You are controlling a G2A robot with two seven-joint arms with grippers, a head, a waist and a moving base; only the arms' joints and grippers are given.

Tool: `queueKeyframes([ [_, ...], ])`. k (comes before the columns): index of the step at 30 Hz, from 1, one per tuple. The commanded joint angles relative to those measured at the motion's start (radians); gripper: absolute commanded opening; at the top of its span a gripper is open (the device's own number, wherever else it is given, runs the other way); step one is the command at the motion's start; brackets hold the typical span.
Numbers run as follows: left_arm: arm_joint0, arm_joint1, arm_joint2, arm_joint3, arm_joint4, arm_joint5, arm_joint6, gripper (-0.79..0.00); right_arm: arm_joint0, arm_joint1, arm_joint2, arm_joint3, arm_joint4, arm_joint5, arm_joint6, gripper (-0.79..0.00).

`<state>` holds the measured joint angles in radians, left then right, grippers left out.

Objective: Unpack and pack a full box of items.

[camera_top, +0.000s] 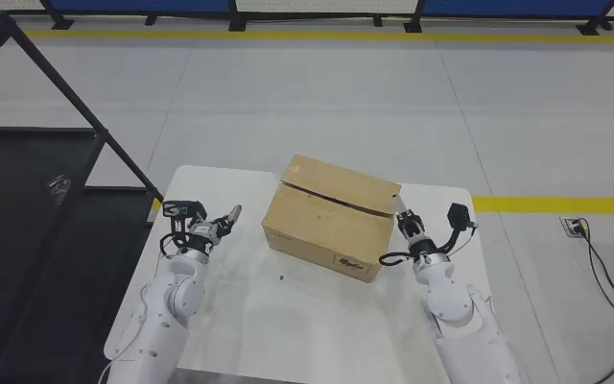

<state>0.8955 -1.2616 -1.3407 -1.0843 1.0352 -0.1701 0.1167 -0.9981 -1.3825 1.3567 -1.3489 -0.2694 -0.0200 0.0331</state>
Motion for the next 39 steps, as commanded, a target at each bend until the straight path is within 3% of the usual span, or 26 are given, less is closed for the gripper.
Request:
queueKeyframes([
  [1, 0.008, 0.001, -0.005, -0.001, 0.002, 0.003, 0.0, 0.0, 0.025, -0.004, -0.006, 0.04, 0.019, -0.019, -0.014, 0.0],
  [10, 0.027, 0.003, -0.023, -0.011, 0.0, 0.025, -0.007, 0.0, 0.121, -0.018, -0.042, 0.166, 0.074, -0.104, 0.034, 0.0],
  [21, 0.001, 0.0, -0.021, 0.02, 0.019, 0.048, -0.016, 0.0, 0.158, -0.021, -0.07, 0.227, 0.092, -0.198, 0.143, 0.0],
  [30, -0.04, -0.001, -0.006, 0.07, 0.053, 0.019, -0.018, 0.0, 0.103, 0.007, -0.001, 0.179, 0.067, -0.322, 0.25, 0.0],
  [34, -0.046, -0.001, 0.007, 0.076, 0.071, -0.021, -0.016, 0.0, 0.047, 0.034, 0.066, 0.112, 0.105, -0.427, 0.43, 0.0],
  [39, -0.049, -0.001, 0.02, 0.084, 0.089, -0.058, -0.012, 0.0, 0.039, 0.039, 0.085, 0.102, 0.093, -0.424, 0.441, 0.0],
])
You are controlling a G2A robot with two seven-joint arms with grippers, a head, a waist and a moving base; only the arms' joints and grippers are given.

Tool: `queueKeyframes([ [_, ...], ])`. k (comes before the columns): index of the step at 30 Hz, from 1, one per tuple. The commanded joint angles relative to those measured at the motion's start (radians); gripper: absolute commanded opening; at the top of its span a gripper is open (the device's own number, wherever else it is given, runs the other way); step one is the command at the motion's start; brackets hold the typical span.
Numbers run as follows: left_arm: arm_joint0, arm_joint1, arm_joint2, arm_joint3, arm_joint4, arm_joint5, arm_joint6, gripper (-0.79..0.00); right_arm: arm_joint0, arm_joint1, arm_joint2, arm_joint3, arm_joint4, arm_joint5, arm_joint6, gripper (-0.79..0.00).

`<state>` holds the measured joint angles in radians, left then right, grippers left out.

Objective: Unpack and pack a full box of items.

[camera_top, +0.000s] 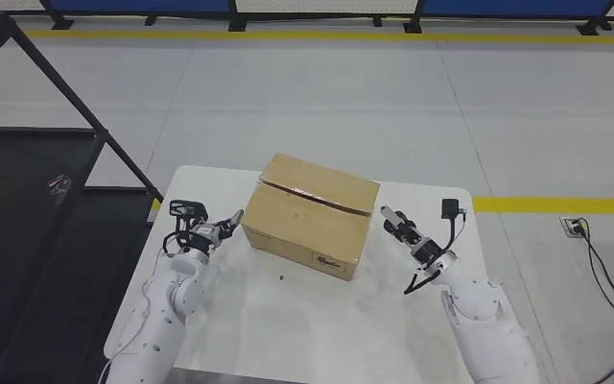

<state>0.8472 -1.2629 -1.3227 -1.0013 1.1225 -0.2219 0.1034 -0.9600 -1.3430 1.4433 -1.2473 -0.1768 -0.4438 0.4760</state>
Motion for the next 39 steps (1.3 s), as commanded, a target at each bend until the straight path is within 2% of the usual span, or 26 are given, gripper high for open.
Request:
queueKeyframes([
  [1, 0.0, 0.0, 0.004, 0.002, 0.006, -0.012, 0.003, 0.0, 0.001, 0.0, -0.002, 0.001, 0.001, 0.0, -0.002, 0.0],
  [8, 0.004, 0.0, 0.006, 0.005, -0.004, -0.047, 0.011, 0.0, -0.011, 0.0, -0.003, -0.003, 0.031, 0.022, -0.013, 0.0],
  [22, 0.057, 0.011, -0.012, -0.05, 0.002, -0.127, 0.025, 0.0, 0.071, 0.015, 0.015, 0.129, 0.319, -0.052, 0.247, 0.0],
  [39, 0.1, 0.024, -0.033, -0.12, -0.003, -0.197, -0.004, 0.0, 0.147, 0.021, -0.034, 0.219, 0.449, -0.113, 0.4, 0.0],
])
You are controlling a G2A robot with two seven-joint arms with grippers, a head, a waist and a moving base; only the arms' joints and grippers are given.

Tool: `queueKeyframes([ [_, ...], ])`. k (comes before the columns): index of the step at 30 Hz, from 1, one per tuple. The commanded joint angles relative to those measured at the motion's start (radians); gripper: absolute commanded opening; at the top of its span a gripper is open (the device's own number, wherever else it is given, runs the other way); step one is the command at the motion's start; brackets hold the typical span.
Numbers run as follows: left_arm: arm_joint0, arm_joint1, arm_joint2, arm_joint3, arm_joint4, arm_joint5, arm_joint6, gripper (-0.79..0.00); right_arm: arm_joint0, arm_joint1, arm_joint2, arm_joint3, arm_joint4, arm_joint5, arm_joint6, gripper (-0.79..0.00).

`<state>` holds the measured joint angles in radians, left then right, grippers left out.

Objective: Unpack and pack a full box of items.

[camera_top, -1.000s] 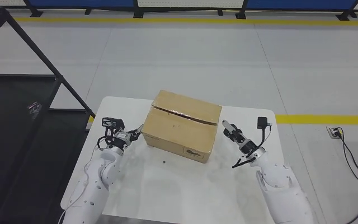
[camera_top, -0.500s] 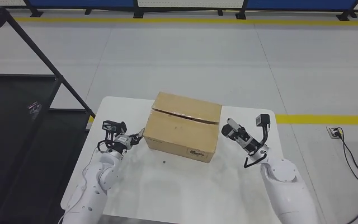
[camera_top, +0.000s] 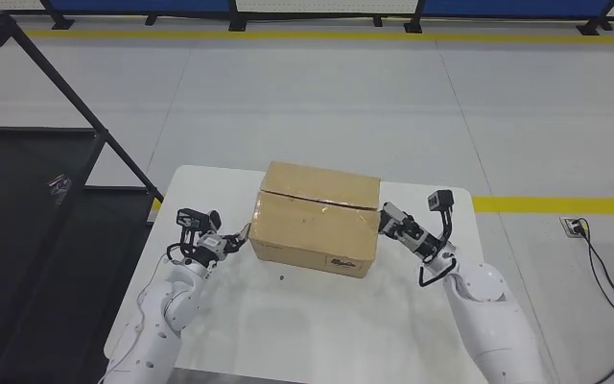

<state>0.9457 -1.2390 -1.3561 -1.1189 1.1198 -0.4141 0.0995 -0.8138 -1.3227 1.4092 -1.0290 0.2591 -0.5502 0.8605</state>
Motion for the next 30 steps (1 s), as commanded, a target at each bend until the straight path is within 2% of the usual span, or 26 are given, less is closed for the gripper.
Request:
queueKeyframes([
  [1, 0.003, 0.001, 0.001, -0.005, 0.0, -0.01, 0.0, 0.0, 0.001, 0.002, 0.0, 0.001, 0.028, -0.014, 0.033, 0.0],
  [13, 0.021, 0.007, -0.001, -0.037, 0.008, -0.039, 0.002, 0.0, -0.053, 0.031, 0.032, -0.106, 0.2, -0.115, 0.295, 0.0],
  [23, 0.041, 0.009, -0.023, -0.084, -0.014, 0.001, 0.036, 0.0, -0.174, 0.078, 0.039, -0.331, 0.119, -0.117, 0.293, 0.0],
  [30, 0.096, 0.02, -0.053, -0.175, -0.03, -0.057, 0.031, 0.0, -0.222, 0.113, 0.016, -0.408, -0.004, -0.138, 0.271, 0.0],
])
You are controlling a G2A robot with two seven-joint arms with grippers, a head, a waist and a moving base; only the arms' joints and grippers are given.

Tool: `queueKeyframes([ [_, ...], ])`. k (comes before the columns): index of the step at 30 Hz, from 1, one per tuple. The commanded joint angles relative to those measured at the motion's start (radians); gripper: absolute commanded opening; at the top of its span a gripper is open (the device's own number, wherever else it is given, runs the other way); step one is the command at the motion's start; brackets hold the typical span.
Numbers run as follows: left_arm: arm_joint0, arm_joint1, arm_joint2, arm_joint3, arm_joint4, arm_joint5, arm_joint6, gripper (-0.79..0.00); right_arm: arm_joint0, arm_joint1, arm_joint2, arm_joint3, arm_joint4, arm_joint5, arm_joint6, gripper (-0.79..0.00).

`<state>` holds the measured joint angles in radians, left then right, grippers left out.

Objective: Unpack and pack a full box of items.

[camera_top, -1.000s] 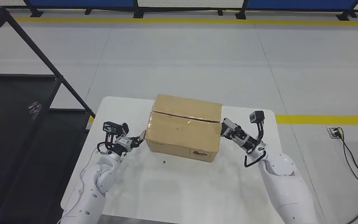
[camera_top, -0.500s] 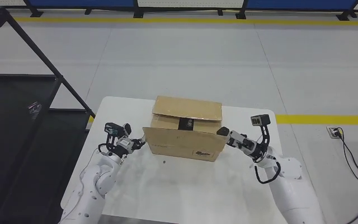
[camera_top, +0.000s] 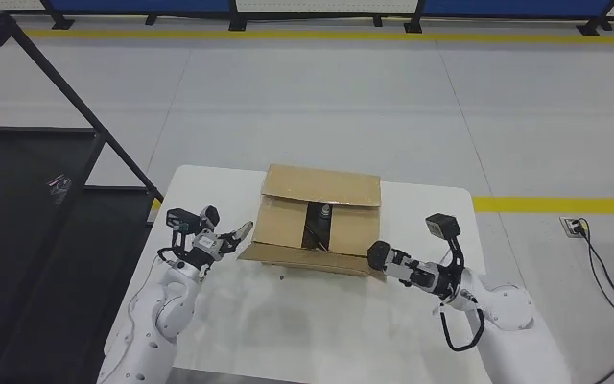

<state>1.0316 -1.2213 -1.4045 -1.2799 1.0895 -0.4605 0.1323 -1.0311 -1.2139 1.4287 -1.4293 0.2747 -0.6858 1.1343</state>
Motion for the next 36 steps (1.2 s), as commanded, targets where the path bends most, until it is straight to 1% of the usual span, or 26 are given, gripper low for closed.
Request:
queueKeyframes([
  [1, 0.019, 0.004, -0.009, -0.029, -0.001, -0.022, -0.006, 0.0, -0.009, 0.009, -0.009, -0.016, -0.039, -0.006, -0.006, 0.0],
  [5, 0.057, 0.014, -0.032, -0.083, -0.011, -0.103, -0.025, 0.0, -0.023, 0.026, -0.029, -0.042, -0.123, -0.019, -0.019, 0.0],
  [10, 0.099, 0.034, -0.08, -0.126, -0.057, -0.279, -0.097, 0.0, -0.037, 0.04, -0.056, -0.051, -0.224, -0.031, -0.032, 0.0],
  [13, 0.117, 0.048, -0.103, -0.136, -0.047, -0.374, -0.159, 0.0, -0.032, 0.042, -0.075, -0.046, -0.27, -0.005, -0.052, 0.0],
  [16, 0.129, 0.058, -0.11, -0.138, -0.003, -0.411, -0.201, 0.0, -0.017, 0.041, -0.105, -0.042, -0.256, 0.016, -0.056, 0.0],
  [19, 0.133, 0.061, -0.097, -0.138, 0.058, -0.393, -0.219, 0.0, 0.02, 0.039, -0.128, -0.024, -0.225, 0.068, -0.06, 0.0],
  [25, 0.13, 0.062, -0.071, -0.119, 0.117, -0.335, -0.186, 0.0, 0.091, 0.031, -0.156, 0.027, -0.075, 0.169, -0.103, 0.0],
  [27, 0.127, 0.062, -0.064, -0.11, 0.127, -0.324, -0.18, 0.0, 0.119, 0.026, -0.159, 0.057, -0.021, 0.244, -0.143, 0.0],
  [29, 0.122, 0.063, -0.058, -0.102, 0.137, -0.31, -0.174, 0.0, 0.155, 0.021, -0.166, 0.095, 0.031, 0.35, -0.182, 0.0],
  [31, 0.118, 0.062, -0.049, -0.095, 0.144, -0.288, -0.168, 0.0, 0.193, 0.015, -0.178, 0.134, 0.05, 0.475, -0.236, 0.0],
  [32, 0.116, 0.062, -0.045, -0.093, 0.145, -0.284, -0.166, 0.0, 0.199, 0.014, -0.18, 0.138, 0.055, 0.492, -0.24, 0.0],
  [36, 0.116, 0.062, -0.045, -0.093, 0.145, -0.284, -0.166, 0.0, 0.199, 0.014, -0.18, 0.138, 0.055, 0.492, -0.24, 0.0],
])
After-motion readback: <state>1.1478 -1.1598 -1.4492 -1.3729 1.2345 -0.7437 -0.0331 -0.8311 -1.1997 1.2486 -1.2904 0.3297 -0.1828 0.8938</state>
